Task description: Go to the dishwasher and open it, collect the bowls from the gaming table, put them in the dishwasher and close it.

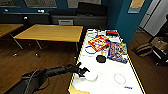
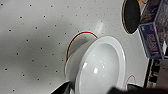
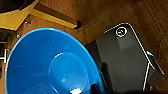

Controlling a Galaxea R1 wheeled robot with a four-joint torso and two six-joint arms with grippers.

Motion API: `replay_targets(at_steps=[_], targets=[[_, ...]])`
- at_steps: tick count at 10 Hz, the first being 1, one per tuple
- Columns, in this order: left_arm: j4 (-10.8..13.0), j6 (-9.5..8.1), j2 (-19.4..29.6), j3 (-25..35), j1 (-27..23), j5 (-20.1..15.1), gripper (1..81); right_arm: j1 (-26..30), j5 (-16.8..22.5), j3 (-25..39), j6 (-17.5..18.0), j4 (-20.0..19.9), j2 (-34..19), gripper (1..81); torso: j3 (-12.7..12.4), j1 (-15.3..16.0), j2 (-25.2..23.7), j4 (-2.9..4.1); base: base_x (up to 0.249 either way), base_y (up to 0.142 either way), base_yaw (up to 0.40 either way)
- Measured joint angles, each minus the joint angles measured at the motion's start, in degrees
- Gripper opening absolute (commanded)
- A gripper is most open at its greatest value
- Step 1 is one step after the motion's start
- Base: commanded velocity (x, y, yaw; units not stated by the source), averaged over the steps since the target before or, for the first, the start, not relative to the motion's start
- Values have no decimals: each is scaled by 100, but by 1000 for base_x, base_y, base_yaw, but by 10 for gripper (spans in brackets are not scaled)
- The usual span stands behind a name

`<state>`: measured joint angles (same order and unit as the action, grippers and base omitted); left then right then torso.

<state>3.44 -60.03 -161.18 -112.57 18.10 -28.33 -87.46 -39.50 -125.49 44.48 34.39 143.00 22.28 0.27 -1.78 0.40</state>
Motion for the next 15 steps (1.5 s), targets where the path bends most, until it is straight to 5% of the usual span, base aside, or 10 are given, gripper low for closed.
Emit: replay_targets(at_steps=[5,6,9,15], targets=[[238,-2,-249,-319,367,11,811,33,6,-63,38,9,17,10,2,0,0,0,0,0,0],[279,-39,-249,-350,447,37,10,33,6,-69,39,12,30,10,2,0,0,0,0,0,0],[816,0,-279,-333,783,290,10,50,9,-117,195,72,30,10,2,0,0,0,0,0,0],[1023,-9,363,981,315,-99,10,63,4,-213,325,234,96,10,2,0,0,0,0,0,0]])
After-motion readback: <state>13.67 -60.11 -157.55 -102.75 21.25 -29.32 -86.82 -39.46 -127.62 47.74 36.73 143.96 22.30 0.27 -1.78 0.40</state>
